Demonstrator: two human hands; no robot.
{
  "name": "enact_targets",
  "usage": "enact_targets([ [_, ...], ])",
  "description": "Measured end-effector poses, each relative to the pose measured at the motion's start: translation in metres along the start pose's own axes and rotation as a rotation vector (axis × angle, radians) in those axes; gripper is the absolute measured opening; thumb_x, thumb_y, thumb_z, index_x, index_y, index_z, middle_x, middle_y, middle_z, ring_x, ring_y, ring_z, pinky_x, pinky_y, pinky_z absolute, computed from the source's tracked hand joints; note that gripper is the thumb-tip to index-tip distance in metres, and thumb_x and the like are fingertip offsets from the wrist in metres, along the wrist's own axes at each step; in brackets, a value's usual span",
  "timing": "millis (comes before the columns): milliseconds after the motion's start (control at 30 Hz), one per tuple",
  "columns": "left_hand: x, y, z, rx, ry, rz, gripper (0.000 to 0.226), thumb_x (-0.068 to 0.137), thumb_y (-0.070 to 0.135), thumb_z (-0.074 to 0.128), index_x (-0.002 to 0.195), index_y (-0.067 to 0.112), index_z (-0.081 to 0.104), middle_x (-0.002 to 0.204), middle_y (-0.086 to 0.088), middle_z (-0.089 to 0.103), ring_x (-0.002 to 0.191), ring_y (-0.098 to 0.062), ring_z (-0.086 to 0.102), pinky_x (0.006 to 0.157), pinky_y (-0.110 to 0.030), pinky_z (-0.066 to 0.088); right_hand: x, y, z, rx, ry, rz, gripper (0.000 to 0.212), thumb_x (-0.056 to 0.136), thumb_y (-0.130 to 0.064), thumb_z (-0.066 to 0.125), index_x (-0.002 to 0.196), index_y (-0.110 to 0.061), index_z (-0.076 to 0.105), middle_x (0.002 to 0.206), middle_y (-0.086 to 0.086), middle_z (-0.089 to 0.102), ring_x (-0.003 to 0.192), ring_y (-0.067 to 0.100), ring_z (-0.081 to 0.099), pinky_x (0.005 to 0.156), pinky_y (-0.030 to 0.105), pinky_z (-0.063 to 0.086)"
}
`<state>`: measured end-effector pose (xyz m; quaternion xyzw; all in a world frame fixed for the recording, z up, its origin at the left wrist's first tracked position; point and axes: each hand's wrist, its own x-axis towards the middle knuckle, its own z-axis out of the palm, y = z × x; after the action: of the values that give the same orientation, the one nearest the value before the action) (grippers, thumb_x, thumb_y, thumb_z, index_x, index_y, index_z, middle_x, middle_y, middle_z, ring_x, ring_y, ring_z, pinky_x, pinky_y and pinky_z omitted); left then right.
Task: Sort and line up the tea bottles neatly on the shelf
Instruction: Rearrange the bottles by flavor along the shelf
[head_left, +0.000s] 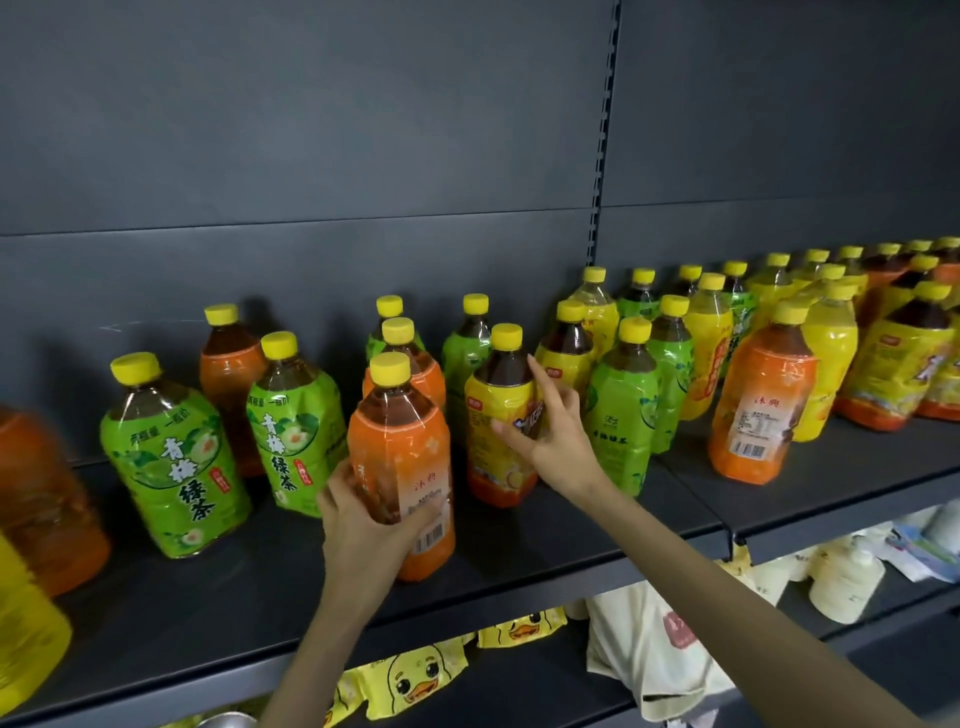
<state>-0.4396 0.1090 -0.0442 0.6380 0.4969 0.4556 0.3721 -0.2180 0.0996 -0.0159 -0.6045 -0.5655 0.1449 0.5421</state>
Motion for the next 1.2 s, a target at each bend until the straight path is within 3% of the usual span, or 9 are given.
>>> enact_targets([
  [100,-0.009,0.002,0.010,-0.009,0.043,0.023,0.112,0.060,0.040,0.086,0.145,0.024,0.015,0.142,-0.002,0.025,0.133,-0.024,0.029,0.106,-0.046,0.034,0.000,0.004,0.004,0.015,-0.005,-0.041,0.090,0.079,-0.035,0.074,0.143,-0.048,0.012,0.136,-0.003,0.020,0.128,0.011,0.028,0.111,0.035,0.033],
  [200,-0.013,-0.006,0.008,-0.105,-0.050,0.048,0.117,0.053,0.049,0.086,0.141,0.040,0.010,0.142,0.005,0.033,0.130,-0.014,0.035,0.103,-0.035,0.037,-0.001,0.010,0.011,0.073,-0.047,-0.057,0.098,0.078,-0.029,0.076,0.143,-0.048,0.005,0.145,0.001,0.021,0.132,0.008,0.028,0.112,0.035,0.031],
  [300,-0.014,-0.008,0.001,-0.097,-0.110,0.030,0.113,0.056,0.034,0.085,0.142,0.034,0.012,0.134,0.009,0.041,0.121,-0.008,0.042,0.090,-0.018,0.038,-0.003,0.015,0.019,0.077,-0.029,-0.056,0.107,0.077,-0.023,0.077,0.147,-0.042,-0.001,0.137,-0.006,0.022,0.130,0.005,0.028,0.113,0.034,0.030],
  [400,-0.015,-0.007,0.000,-0.007,-0.044,0.041,0.117,0.051,0.035,0.086,0.144,0.025,0.016,0.140,0.002,0.037,0.125,-0.014,0.039,0.096,-0.029,0.038,-0.006,0.011,0.020,0.004,0.032,-0.059,0.105,0.075,-0.026,0.078,0.141,-0.048,-0.001,0.127,-0.005,0.026,0.118,0.004,0.032,0.102,0.022,0.032],
  [567,-0.020,-0.002,0.006,0.115,0.036,0.023,0.124,0.043,0.057,0.079,0.143,0.021,0.014,0.139,-0.004,0.029,0.129,-0.022,0.035,0.104,-0.045,0.039,-0.032,0.004,0.029,-0.084,0.105,-0.077,0.108,0.067,-0.051,0.072,0.136,-0.061,-0.011,0.127,0.007,0.033,0.120,0.020,0.039,0.098,0.030,0.039],
  [667,-0.022,-0.001,0.007,0.123,0.051,0.037,0.121,0.045,0.057,0.077,0.142,0.017,0.016,0.137,-0.006,0.029,0.128,-0.021,0.036,0.101,-0.042,0.040,-0.051,0.003,0.029,-0.079,0.101,-0.108,0.105,0.065,-0.062,0.063,0.137,-0.060,-0.013,0.130,0.006,0.032,0.123,0.021,0.040,0.097,0.034,0.043],
  [767,-0.022,0.002,0.008,0.087,0.075,0.018,0.114,0.048,0.056,0.077,0.139,0.020,0.020,0.138,-0.003,0.039,0.125,-0.021,0.043,0.098,-0.042,0.043,-0.059,0.001,0.027,-0.041,0.051,-0.096,0.105,0.068,-0.060,0.065,0.138,-0.058,-0.013,0.137,0.003,0.028,0.125,0.019,0.043,0.097,0.040,0.048],
  [933,-0.026,0.007,0.006,0.162,0.162,0.004,0.108,0.054,0.055,0.082,0.138,0.022,0.021,0.136,-0.002,0.045,0.123,-0.023,0.047,0.096,-0.051,0.045,-0.061,-0.004,0.020,0.031,0.006,-0.080,0.106,0.075,-0.040,0.076,0.144,-0.051,-0.003,0.142,0.002,0.030,0.126,0.009,0.040,0.102,0.044,0.046],
  [1200,-0.064,0.004,-0.017,0.187,0.261,0.025,0.105,0.056,0.057,0.079,0.138,0.020,0.026,0.135,-0.001,0.042,0.121,-0.023,0.048,0.092,-0.050,0.046,-0.097,-0.012,0.002,0.076,0.085,-0.053,0.103,0.070,-0.043,0.077,0.145,-0.050,0.007,0.139,-0.005,0.039,0.126,0.009,0.045,0.099,0.045,0.048],
])
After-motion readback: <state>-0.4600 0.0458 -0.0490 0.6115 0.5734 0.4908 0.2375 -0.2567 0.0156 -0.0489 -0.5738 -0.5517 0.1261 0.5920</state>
